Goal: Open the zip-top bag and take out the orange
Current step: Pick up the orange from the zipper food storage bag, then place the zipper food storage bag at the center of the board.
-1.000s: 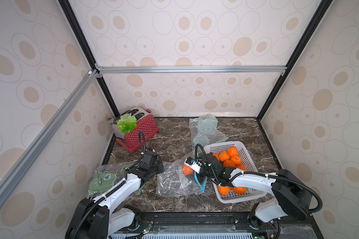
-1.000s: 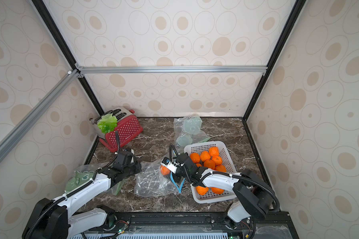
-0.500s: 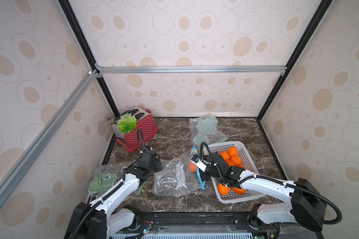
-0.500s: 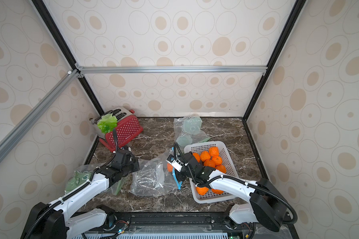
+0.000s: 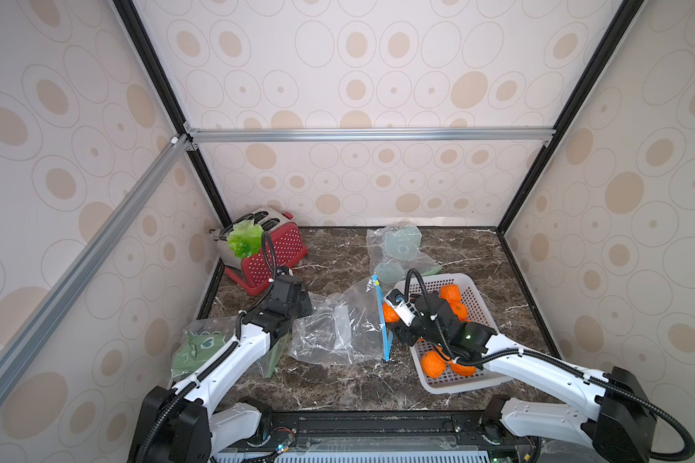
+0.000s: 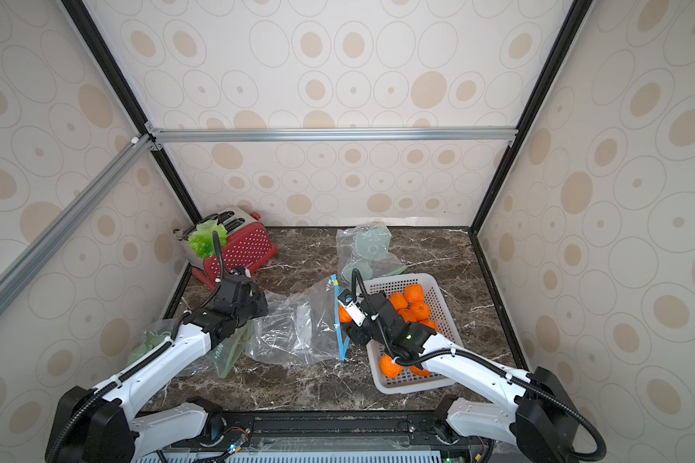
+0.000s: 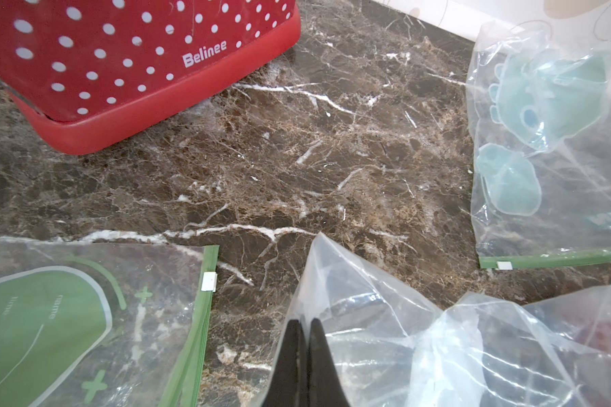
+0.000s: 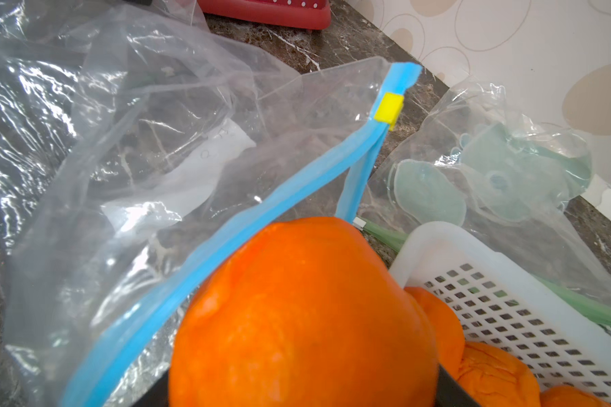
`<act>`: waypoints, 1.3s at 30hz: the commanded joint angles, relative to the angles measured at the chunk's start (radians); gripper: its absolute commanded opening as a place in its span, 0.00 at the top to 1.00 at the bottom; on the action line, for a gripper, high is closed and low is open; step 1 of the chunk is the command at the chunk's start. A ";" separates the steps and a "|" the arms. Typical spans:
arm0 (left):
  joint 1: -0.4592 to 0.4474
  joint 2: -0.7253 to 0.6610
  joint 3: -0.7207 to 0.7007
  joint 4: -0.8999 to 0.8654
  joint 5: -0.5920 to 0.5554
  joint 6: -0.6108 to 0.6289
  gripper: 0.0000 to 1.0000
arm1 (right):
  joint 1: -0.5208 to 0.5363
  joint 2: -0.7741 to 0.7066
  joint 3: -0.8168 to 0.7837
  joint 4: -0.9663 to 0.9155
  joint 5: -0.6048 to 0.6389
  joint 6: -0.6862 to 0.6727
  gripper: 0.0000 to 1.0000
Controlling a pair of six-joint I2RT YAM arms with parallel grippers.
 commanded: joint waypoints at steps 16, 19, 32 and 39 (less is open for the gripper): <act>0.030 0.107 0.120 0.056 0.022 0.012 1.00 | -0.086 -0.202 0.074 -0.226 0.180 0.086 0.30; 0.030 0.124 0.148 0.064 0.030 0.009 1.00 | -0.163 -0.212 0.033 -0.174 0.129 0.139 0.30; 0.031 0.138 0.218 0.052 0.068 0.006 0.63 | -0.329 0.105 0.058 -0.029 0.056 0.215 0.30; 0.031 0.010 0.183 0.011 0.007 0.025 0.40 | -0.356 0.187 0.045 -0.022 0.081 0.239 0.26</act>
